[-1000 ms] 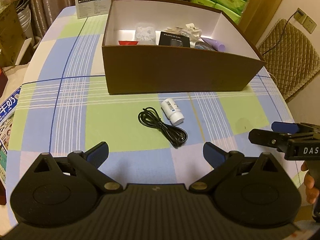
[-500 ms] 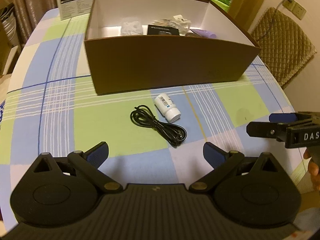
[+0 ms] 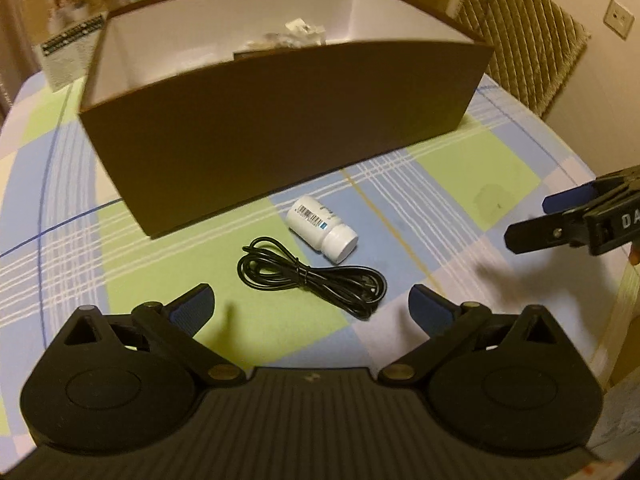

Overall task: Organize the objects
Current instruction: 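Withdraw both tools from the box toward the black cable and white bottle, then grasp the black cable with the left tool while the right tool grasps the white pill bottle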

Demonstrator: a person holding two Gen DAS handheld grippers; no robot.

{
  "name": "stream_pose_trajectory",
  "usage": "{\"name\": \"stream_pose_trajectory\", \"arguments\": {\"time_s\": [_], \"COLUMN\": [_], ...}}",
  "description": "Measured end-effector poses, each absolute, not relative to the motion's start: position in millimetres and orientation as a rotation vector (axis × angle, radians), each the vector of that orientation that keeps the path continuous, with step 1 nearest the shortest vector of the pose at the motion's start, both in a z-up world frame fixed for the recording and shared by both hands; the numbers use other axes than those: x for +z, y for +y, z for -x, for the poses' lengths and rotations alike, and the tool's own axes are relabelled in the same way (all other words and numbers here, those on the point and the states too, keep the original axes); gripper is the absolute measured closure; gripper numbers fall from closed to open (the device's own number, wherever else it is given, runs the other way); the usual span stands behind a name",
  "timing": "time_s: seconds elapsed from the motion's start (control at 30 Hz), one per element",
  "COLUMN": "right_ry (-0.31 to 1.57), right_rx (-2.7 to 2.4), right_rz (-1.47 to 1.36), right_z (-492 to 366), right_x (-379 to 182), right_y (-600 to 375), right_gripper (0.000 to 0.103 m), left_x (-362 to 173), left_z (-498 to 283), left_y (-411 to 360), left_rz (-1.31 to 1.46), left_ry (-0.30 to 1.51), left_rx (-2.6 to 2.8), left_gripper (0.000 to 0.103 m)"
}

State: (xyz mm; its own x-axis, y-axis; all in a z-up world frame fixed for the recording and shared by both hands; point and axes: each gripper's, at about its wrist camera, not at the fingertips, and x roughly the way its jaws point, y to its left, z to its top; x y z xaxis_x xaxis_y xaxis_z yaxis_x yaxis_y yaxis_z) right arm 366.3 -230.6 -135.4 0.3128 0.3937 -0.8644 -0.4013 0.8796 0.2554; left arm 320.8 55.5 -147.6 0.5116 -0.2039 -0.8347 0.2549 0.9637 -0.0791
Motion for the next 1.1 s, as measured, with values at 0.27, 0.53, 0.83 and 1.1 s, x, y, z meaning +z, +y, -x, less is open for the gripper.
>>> {"name": "stream_pose_trajectory", "arguments": {"time_s": [0.27,0.53,0.83,1.1], "right_ry": [1.165,1.173,1.183,1.182], "right_rx": [0.469,0.43,0.415,0.459], "right_rz": [-0.014,-0.026,-0.024,0.0], "right_z": [-370.4,-370.8,-370.0,-372.8], "right_x": [-144.1,-146.4,-146.8,-148.4], "right_y": [-234.5,-235.4,-234.7,-220.4], "right_gripper": [0.002,0.002,0.002,0.002], "left_x": [-164.4,-175.3,-178.9,-178.0], "left_z": [-337.5,-351.1,-351.5,-339.9], "left_y": [51.1,55.6,50.7,70.7], "left_rz": [-0.129,-0.145,-0.196,-0.156], "left_ry": [1.02,1.018,0.977,0.994], "left_rx": [-0.363,-0.415,-0.46,-0.358], "left_gripper": [0.001,0.001,0.008,0.009]}}
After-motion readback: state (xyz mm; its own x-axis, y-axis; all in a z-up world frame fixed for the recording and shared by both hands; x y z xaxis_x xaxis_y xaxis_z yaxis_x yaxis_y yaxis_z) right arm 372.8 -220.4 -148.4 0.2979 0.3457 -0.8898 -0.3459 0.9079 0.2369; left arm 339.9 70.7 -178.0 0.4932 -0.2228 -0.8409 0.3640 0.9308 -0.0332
